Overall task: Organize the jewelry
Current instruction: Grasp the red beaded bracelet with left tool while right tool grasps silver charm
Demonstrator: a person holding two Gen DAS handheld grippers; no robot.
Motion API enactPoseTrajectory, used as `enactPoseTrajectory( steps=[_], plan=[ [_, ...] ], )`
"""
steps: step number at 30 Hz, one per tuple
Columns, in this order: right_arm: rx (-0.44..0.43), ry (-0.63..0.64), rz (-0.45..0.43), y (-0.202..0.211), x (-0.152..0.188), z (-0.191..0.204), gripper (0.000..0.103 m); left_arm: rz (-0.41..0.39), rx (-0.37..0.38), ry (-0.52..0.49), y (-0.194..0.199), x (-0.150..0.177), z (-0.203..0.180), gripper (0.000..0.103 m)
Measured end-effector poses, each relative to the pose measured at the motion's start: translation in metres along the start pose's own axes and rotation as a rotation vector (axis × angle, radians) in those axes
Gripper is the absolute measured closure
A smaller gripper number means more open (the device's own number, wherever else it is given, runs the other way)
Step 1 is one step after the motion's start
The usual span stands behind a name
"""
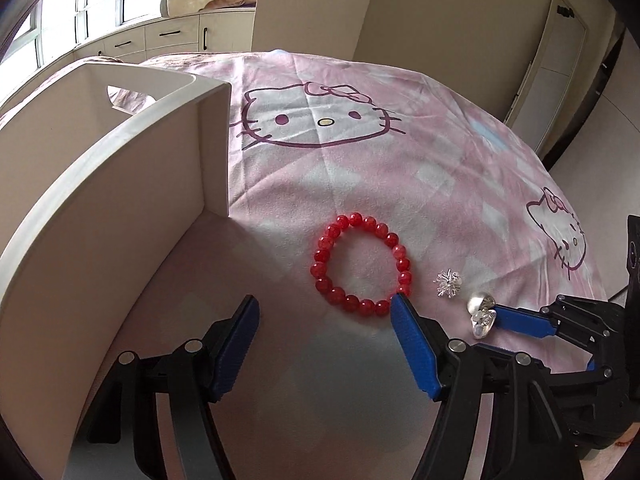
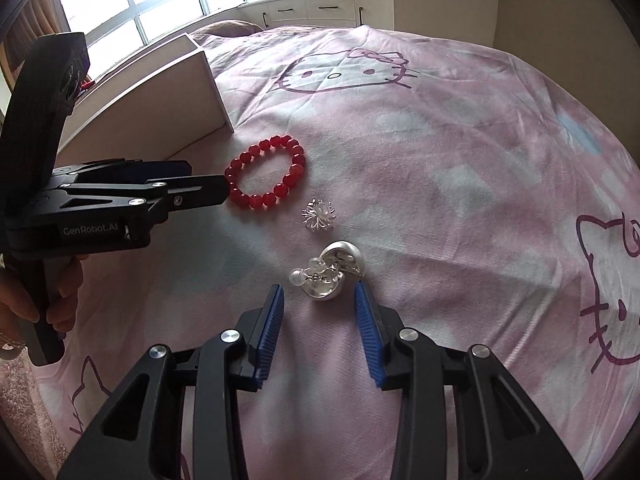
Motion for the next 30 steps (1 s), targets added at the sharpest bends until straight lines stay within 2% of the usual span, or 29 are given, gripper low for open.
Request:
enactPoseTrajectory(
  steps=[4, 6, 10, 12, 13, 16, 24, 30],
  plan=[
    [-0.008, -0.022, -0.007, -0.003, -0.002, -0.005, 0.073, 0.015, -0.032, -0.031, -0.013, -0.004, -0.005, 0.035],
    [-0.017, -0.031, -0.008, -0.004, -0.002, -0.007, 0.075, 0.021, -0.033, -0.046, -0.018, -0.005, -0.007, 0.039],
    [-0.020, -0.032, -0.012, -0.003, -0.002, -0.007, 0.075, 0.037, -0.042, -0.044, -0.024, -0.009, -0.008, 0.070],
    [-0.021, -0.032, -0.012, -0.004, -0.003, -0.007, 0.075, 0.036, -0.052, -0.045, -0.023, -0.008, -0.007, 0.074],
    [-0.024, -0.036, -0.013, -0.004, -0.003, -0.007, 0.075, 0.036, -0.056, -0.047, -0.023, -0.007, -0.006, 0.080],
    [-0.032, -0.043, -0.015, -0.003, -0.002, -0.008, 0.075, 0.044, -0.052, -0.043, -0.022, -0.006, -0.004, 0.085],
    [-0.043, -0.040, -0.026, 0.004, -0.001, -0.005, 0.076, 0.089, 0.014, 0.047, -0.012, 0.001, 0.005, 0.088],
    [-0.041, -0.045, -0.039, 0.017, 0.002, -0.002, 0.076, 0.067, -0.026, 0.038, 0.006, 0.011, 0.003, 0.088]
  ],
)
Point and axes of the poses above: each gripper's, at about its wrist camera, not at the fingertips, and y roughly against the way its jaws point, z to its left, x to its underside, the point moved 4 cm from there along -y, roughly the way its jaws point, and after that the axes turned 14 degrees about y, right-handed, at the moved point
